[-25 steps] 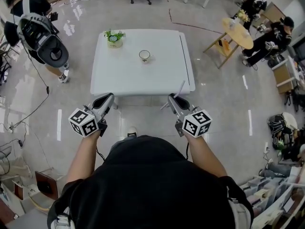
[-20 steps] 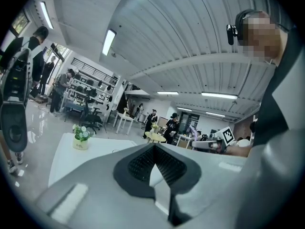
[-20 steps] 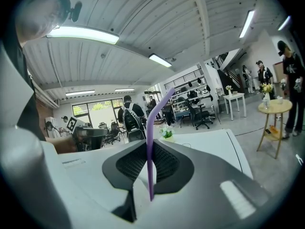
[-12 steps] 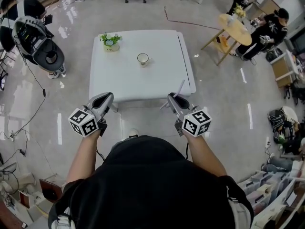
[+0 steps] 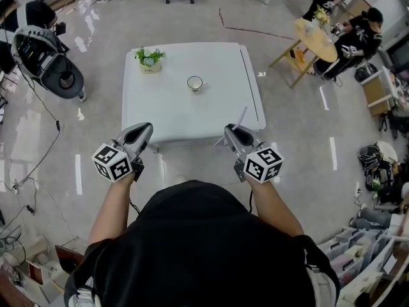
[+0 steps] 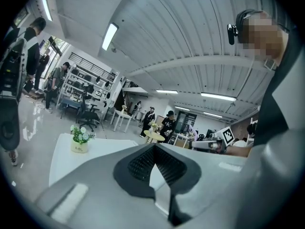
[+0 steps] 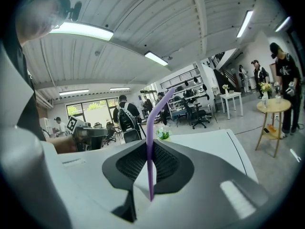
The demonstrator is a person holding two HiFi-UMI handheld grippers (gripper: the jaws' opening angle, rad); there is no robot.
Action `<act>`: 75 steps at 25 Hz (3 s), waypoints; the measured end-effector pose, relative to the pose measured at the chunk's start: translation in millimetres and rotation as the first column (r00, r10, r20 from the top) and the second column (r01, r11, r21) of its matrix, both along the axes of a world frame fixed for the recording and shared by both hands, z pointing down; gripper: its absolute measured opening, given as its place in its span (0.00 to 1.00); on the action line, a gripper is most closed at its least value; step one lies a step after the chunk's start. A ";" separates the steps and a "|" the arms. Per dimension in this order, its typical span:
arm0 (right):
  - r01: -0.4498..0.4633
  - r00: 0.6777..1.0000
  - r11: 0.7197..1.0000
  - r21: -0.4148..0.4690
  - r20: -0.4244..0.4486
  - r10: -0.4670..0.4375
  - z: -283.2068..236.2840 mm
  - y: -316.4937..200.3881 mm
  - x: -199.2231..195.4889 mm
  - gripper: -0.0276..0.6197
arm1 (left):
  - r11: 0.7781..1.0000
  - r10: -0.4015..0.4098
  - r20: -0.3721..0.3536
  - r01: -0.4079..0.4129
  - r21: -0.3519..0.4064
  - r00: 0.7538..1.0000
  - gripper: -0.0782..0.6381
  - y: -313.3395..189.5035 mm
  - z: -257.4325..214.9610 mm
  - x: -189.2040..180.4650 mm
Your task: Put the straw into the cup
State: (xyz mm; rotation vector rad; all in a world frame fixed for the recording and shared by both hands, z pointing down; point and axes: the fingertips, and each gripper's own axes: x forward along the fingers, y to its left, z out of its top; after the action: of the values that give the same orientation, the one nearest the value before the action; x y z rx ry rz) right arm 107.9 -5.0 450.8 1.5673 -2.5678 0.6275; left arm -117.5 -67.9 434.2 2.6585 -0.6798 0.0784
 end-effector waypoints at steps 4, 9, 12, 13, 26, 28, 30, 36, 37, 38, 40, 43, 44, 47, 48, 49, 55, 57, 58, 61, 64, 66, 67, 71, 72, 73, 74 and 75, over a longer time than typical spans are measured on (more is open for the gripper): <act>-0.004 1.000 1.000 -0.001 -0.005 0.004 0.9 -6.1 -5.5 0.13 | 1.000 0.005 -0.002 -0.005 -0.002 1.000 0.11 -7.1 1.8 -5.3; -0.013 1.000 1.000 0.000 -0.007 0.013 0.8 -10.9 -8.0 0.13 | 1.000 0.016 -0.004 -0.016 0.002 1.000 0.11 -15.6 1.3 -6.7; -0.019 1.000 1.000 0.000 -0.011 0.019 -2.9 -11.3 -9.5 0.13 | 1.000 0.025 -0.007 -0.025 0.005 1.000 0.11 -17.8 -2.8 -7.0; -0.021 1.000 1.000 -0.001 -0.012 0.020 -4.1 -12.5 -10.8 0.13 | 1.000 0.027 -0.008 -0.027 0.005 1.000 0.11 -19.4 -4.1 -8.2; -0.051 0.998 0.999 0.004 -0.021 0.051 -8.6 -38.6 -33.9 0.13 | 0.999 0.051 -0.009 -0.051 0.009 0.999 0.11 -50.7 -5.6 -35.7; -0.054 0.998 0.999 0.005 -0.022 0.054 -9.1 -40.9 -36.8 0.14 | 0.999 0.054 -0.012 -0.053 0.009 0.998 0.11 -52.4 -6.5 -38.9; -0.059 0.998 0.998 0.008 -0.020 0.060 -11.4 -42.5 -38.6 0.13 | 0.998 0.057 -0.012 -0.057 0.008 0.998 0.11 -52.4 -7.9 -41.7; -0.075 0.997 0.997 0.021 -0.028 0.075 -20.2 -47.1 -34.3 0.13 | 0.998 0.059 -0.010 -0.059 0.008 0.998 0.11 -52.3 -9.0 -47.9; -0.077 0.997 0.997 0.022 -0.029 0.077 -21.0 -48.1 -33.9 0.13 | 0.998 0.057 -0.011 -0.057 0.009 0.998 0.11 -53.1 -9.2 -49.8; -0.079 0.996 0.997 0.024 -0.030 0.079 -21.7 -49.7 -33.6 0.13 | 0.998 0.055 -0.012 -0.055 0.009 0.998 0.11 -54.3 -9.1 -51.8; -0.082 0.996 0.996 0.027 -0.033 0.083 -22.8 -54.8 -33.1 0.13 | 0.999 0.049 -0.015 -0.049 0.009 0.999 0.11 -58.3 -7.7 -55.2; -0.084 0.996 0.996 0.034 -0.032 0.085 -24.9 -63.3 -32.4 0.14 | 0.999 0.046 -0.016 -0.045 0.004 0.999 0.11 -62.5 -3.6 -58.3; -0.083 0.996 0.996 0.036 -0.031 0.084 -26.0 -65.1 -32.1 0.13 | 0.999 0.043 -0.015 -0.043 0.003 0.999 0.11 -63.0 -2.6 -59.1; -0.078 0.996 0.996 0.042 -0.040 0.080 -28.9 -69.7 -29.4 0.13 | 0.999 0.032 -0.015 -0.032 -0.002 0.999 0.11 -65.6 -1.9 -59.7; -0.076 0.996 0.996 0.043 -0.043 0.078 -29.2 -71.7 -28.1 0.13 | 1.000 0.029 -0.016 -0.029 -0.002 0.999 0.11 -66.4 -1.9 -59.3; -0.075 0.996 0.996 0.045 -0.043 0.077 -29.5 -74.0 -26.8 0.13 | 1.000 0.027 -0.016 -0.027 -0.002 1.000 0.11 -67.1 -1.9 -58.8; -0.066 0.997 0.997 0.050 -0.033 0.068 -31.5 -92.2 -22.8 0.13 | 1.000 0.015 -0.008 -0.015 -0.011 1.000 0.11 -74.8 -0.2 -56.4; -0.063 0.997 0.997 0.046 -0.031 0.064 -29.9 -99.9 -20.1 0.13 | 1.000 0.010 -0.007 -0.010 -0.012 1.000 0.11 -80.7 -0.2 -54.8; -0.061 0.998 0.997 0.042 -0.030 0.063 -28.5 -104.1 -19.2 0.13 | 1.000 0.007 -0.008 -0.007 -0.013 1.000 0.11 -83.9 0.3 -54.0; -0.058 0.998 0.998 0.032 -0.025 0.059 -22.8 -116.7 -16.2 0.13 | 1.000 0.003 -0.006 -0.003 -0.022 1.000 0.11 -92.2 4.9 -51.1; -0.053 0.998 0.998 0.023 -0.021 0.054 -17.0 -129.1 -12.1 0.13 | 0.999 0.000 0.001 0.000 -0.034 1.000 0.11 -99.6 11.3 -46.8; -0.050 0.999 0.999 0.016 -0.019 0.050 -13.4 -138.3 -8.8 0.13 | 0.999 -0.006 0.003 0.006 -0.040 1.000 0.11 -106.2 13.8 -44.6; -0.049 0.999 0.999 0.012 -0.019 0.049 -12.0 -143.1 -7.0 0.13 | 0.999 -0.009 0.003 0.009 -0.042 1.000 0.11 -109.9 14.3 -43.7; -0.041 0.999 0.999 0.002 -0.015 0.041 -7.5 -164.9 0.2 0.13 | 0.998 -0.023 0.007 0.024 -0.051 1.000 0.11 -125.9 17.9 -38.8; -0.038 0.999 0.999 -0.002 -0.012 0.038 -5.6 -170.5 3.4 0.13 | 0.998 -0.027 0.010 0.027 -0.054 1.000 0.11 -129.5 19.7 -36.0; -0.034 0.999 0.999 -0.006 -0.011 0.034 -3.5 -175.6 7.4 0.13 | 0.998 -0.031 0.013 0.031 -0.058 0.999 0.11 -132.7 21.5 -32.3; -0.031 0.999 0.999 -0.010 -0.009 0.031 -1.5 -180.1 11.6 0.13 | 0.998 -0.034 0.015 0.035 -0.061 0.999 0.11 -135.6 23.1 -28.4; -0.028 1.000 1.000 -0.013 -0.008 0.028 0.4 -183.9 14.9 0.13 | 0.997 -0.038 0.016 0.039 -0.065 0.999 0.11 -138.1 24.6 -25.4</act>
State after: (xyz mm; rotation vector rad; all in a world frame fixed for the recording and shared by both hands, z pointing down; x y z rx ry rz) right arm 122.8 -189.0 451.2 1.6009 -2.5351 0.6382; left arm -142.9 -206.0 458.8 2.5841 -0.7206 0.1081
